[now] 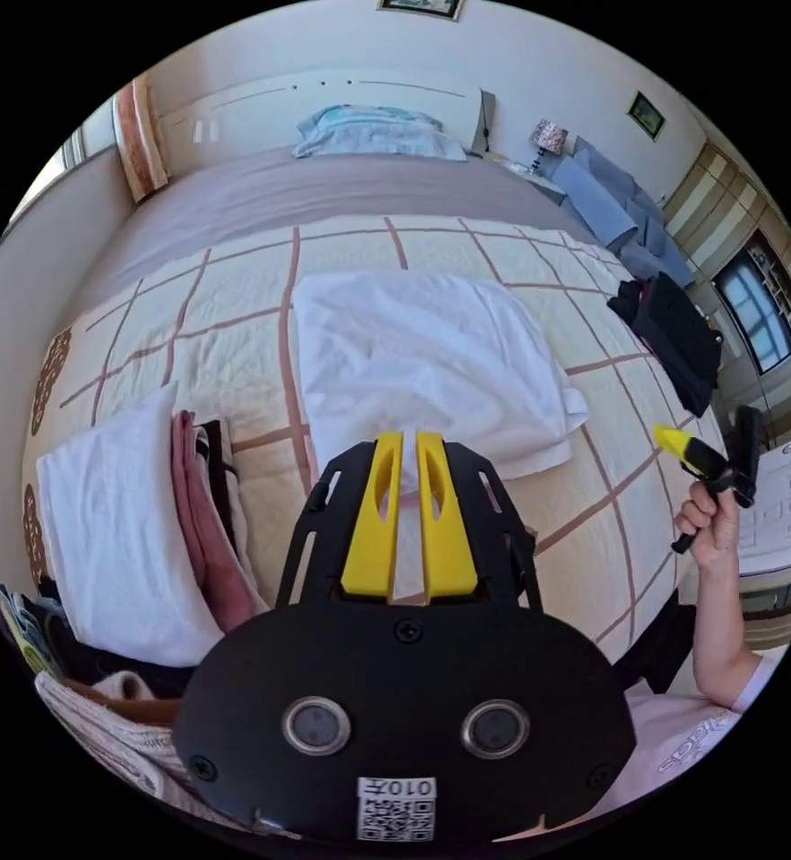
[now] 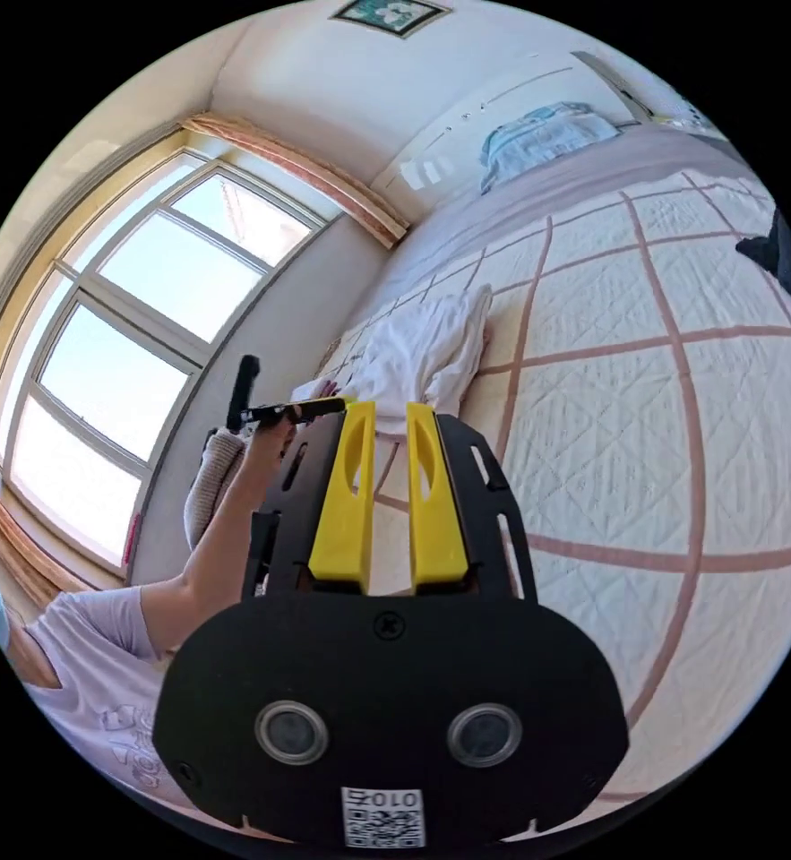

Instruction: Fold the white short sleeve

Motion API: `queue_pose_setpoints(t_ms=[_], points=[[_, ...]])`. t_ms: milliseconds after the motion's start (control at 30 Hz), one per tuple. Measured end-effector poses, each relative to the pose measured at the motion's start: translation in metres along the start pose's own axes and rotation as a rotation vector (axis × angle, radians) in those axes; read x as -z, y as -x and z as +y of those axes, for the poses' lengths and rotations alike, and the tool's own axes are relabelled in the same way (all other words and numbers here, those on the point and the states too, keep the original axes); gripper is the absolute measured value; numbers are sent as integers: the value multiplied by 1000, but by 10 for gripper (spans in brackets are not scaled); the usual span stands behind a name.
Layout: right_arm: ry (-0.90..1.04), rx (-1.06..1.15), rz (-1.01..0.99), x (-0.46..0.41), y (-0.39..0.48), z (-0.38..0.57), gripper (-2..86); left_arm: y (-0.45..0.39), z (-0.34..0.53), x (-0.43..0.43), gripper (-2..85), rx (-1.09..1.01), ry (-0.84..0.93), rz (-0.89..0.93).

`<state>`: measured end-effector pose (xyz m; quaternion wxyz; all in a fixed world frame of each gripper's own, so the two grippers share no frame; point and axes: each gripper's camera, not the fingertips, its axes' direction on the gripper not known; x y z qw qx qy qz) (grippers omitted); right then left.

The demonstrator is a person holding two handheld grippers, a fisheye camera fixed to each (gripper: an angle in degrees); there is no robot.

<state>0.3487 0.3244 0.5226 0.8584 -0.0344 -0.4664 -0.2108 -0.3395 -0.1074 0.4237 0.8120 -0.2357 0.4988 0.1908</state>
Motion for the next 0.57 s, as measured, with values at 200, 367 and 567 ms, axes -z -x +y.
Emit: queue_pose_setpoints(t_ms=[200,367,567], points=[[-140,109,24,129,23,100,69,-17,30,-24,27,69,-71,26],[-279,68,109,243,33,211,65,-109,55,26,60,-52,-379,-84],[-370,46,139,324,52,323,60,-315,14,18,87,-491,-382,115]])
